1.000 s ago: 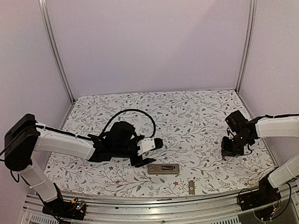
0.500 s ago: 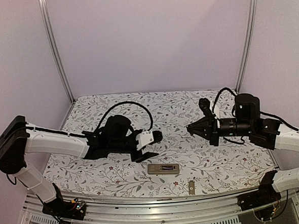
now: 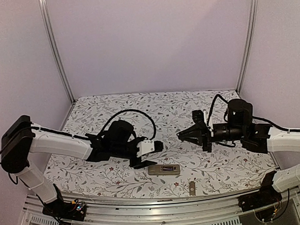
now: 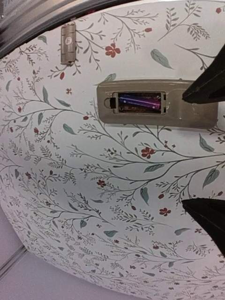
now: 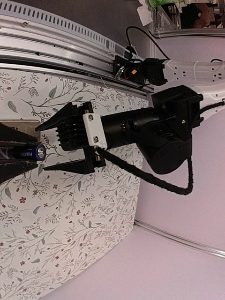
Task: Load the batteries into the remote control
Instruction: Load the battery into the battery compartment.
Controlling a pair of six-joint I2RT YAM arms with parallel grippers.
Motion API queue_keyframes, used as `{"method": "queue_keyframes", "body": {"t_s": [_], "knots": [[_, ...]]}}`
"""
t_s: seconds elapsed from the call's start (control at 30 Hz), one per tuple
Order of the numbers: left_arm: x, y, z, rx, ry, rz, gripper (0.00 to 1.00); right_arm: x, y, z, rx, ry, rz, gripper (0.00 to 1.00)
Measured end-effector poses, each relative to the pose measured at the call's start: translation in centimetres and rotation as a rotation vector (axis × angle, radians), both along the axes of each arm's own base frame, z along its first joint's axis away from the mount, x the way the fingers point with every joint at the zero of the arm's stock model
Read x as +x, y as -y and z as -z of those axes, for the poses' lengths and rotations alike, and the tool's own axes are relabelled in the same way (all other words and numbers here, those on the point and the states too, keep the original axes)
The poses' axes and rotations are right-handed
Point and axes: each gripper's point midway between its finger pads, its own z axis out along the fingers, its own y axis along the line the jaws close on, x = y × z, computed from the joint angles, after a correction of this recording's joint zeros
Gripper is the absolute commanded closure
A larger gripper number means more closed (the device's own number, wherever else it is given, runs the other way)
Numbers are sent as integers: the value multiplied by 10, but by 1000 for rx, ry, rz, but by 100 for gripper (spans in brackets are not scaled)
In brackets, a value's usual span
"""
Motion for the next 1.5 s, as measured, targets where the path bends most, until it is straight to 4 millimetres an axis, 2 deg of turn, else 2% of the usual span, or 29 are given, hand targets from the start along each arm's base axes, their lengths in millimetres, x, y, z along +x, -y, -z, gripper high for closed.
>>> {"method": "queue_keyframes", "body": {"t_s": [0.1, 0.23, 0.3, 0.43, 0.63, 1.07, 1.27, 1.5], "knots": [[-2, -11, 31, 75, -25, -1, 30, 9, -4, 46, -36, -97, 55, 100], [-4, -25, 55, 122, -64, 0, 31, 17, -11, 102, -105, -216, 99, 100], [-4, -27, 63, 134, -81, 6, 31, 21, -16, 116, -111, -246, 99, 100], [-9, -28, 67, 129, -100, 31, 31, 22, -25, 131, -101, -285, 75, 100], [-18, -29, 73, 133, -132, 65, 31, 11, -40, 160, -132, -355, 22, 100], [-28, -24, 69, 98, -160, 113, 31, 11, -46, 176, -159, -366, 12, 100], [-31, -24, 75, 97, -158, 117, 32, 14, -45, 185, -181, -341, 18, 100], [-32, -23, 80, 100, -159, 119, 32, 16, -45, 186, -188, -321, 26, 100]]}}
